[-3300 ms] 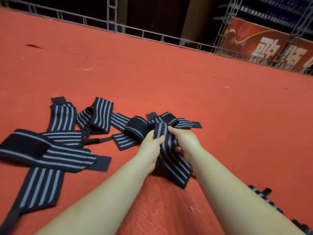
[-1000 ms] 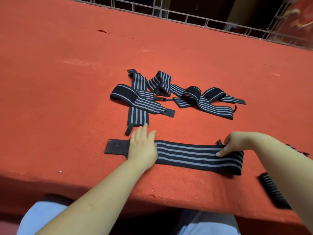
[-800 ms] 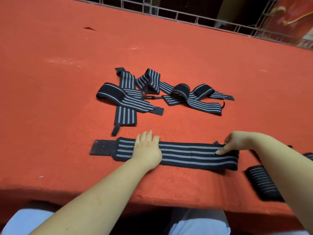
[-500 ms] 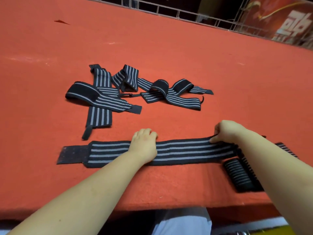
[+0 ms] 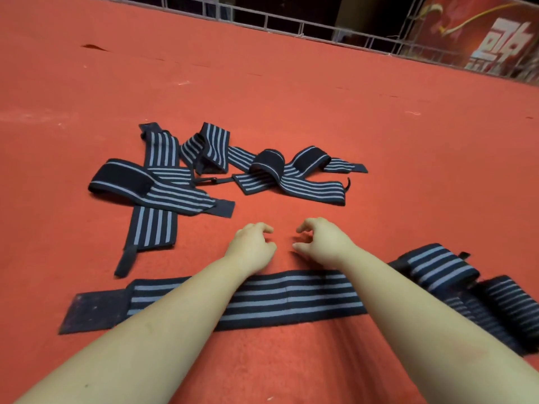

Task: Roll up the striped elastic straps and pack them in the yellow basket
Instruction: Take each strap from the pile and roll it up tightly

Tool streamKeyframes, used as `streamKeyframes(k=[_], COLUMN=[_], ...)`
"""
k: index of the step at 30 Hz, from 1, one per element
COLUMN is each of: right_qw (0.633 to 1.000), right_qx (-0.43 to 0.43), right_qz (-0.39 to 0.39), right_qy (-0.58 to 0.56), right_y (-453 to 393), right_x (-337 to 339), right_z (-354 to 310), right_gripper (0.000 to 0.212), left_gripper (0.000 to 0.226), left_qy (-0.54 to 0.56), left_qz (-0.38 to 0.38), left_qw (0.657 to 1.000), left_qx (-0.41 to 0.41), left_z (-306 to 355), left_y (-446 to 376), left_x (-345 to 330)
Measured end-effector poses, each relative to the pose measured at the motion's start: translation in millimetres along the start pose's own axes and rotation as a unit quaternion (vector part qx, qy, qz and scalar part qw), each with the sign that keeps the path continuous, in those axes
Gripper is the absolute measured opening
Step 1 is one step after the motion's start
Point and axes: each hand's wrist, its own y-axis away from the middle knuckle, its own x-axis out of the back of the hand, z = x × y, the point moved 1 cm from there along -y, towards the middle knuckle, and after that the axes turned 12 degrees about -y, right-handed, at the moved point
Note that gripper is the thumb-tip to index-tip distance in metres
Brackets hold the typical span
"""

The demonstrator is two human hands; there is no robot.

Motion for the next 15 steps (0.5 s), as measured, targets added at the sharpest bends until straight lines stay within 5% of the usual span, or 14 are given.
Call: streamKeyframes(k=[6,11,15], right_qw=[0.994,0.987,0.978], right_qx=[0.008,-0.005,-0.025], right_qz=[0.105,0.148,0.188], right_qy=[-0.043,-0.063,-0.089], right_y=[-42.2,-91.2,-132.4], right_x=[-25.4,-33.4,-34.3], right_z=[-5.9,-6.8,-5.2], right_gripper=[0.067,0.074,0.072], left_gripper=[0.042,0.045,0.041], left_qy=[0.262,0.572,0.638], left_qz=[0.015,-0.039,-0.048], left_qw=[0.964,0.810,0.753], left_qx=[0.046,0.126,0.156], left_z=[0.2,7.5,12.4], left_y=[-49.4,-101.0,-139.5], left_x=[12.0,23.8,26.2])
